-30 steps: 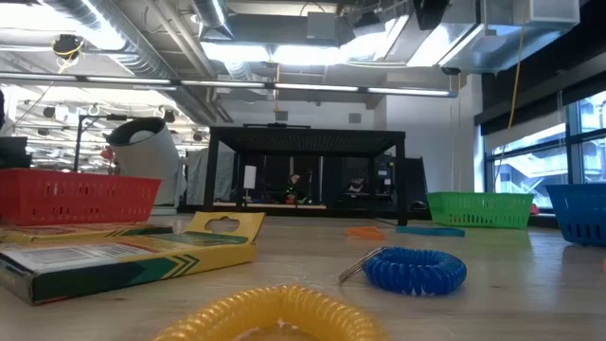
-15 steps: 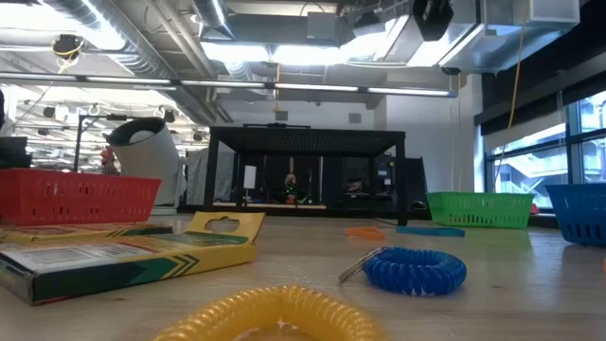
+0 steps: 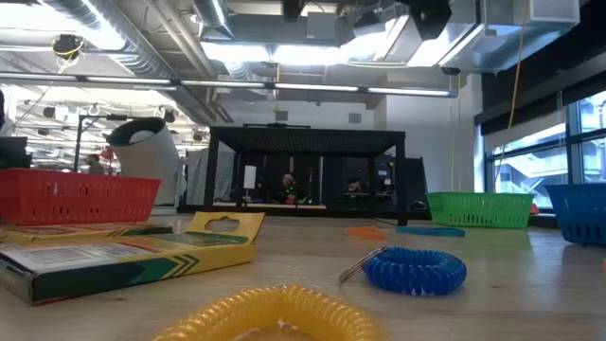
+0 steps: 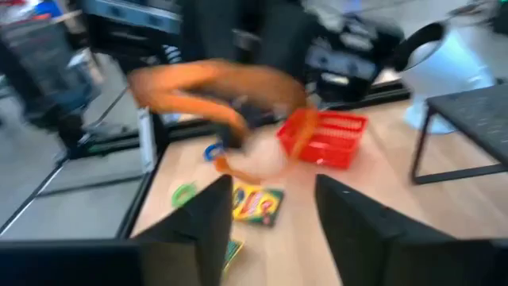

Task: Pick & Place Office Desk Supplies
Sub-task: Put the orange rubber band into the blue bin

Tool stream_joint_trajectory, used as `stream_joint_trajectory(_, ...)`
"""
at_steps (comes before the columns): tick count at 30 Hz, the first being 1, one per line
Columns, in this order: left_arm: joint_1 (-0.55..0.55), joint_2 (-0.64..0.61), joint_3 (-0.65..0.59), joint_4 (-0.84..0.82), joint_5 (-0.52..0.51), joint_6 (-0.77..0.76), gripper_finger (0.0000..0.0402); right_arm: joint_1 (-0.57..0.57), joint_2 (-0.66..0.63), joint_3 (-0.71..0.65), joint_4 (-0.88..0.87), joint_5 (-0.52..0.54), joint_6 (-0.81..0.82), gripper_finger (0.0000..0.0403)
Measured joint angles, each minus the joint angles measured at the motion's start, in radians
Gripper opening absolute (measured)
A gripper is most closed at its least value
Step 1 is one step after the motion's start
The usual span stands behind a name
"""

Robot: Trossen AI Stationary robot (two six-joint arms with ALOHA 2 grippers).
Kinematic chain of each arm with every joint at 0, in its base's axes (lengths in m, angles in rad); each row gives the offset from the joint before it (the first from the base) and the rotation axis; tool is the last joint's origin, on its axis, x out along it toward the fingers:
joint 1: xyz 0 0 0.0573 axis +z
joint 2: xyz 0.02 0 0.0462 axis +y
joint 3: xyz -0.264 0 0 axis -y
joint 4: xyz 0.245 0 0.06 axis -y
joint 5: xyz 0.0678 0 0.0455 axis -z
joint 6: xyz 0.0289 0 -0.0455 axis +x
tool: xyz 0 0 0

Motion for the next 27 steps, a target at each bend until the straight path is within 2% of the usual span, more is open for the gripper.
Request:
stream_joint_trajectory(4,0.011,0.001,0.0,-0.116,0.002,-0.146,0.0004,0.0,0.0,0.0,-0.041,-0.071,0.013,0.0233)
stream_joint_trajectory(9,0.012,0.001,0.0,-0.065,0.002,-0.132,0.0004,0.0,0.0,0.0,-0.056,-0.071,0.018,0.0264)
stream_joint_trajectory(18,0.02,0.001,0.0,-0.019,0.013,-0.099,0.0004,0.0,0.0,0.0,-0.053,0.023,0.018,0.0268)
stream_joint_trajectory(27,0.062,0.001,0.0,0.014,0.012,-0.098,0.0004,0.0,0.0,0.0,-0.021,0.065,0.017,0.0268)
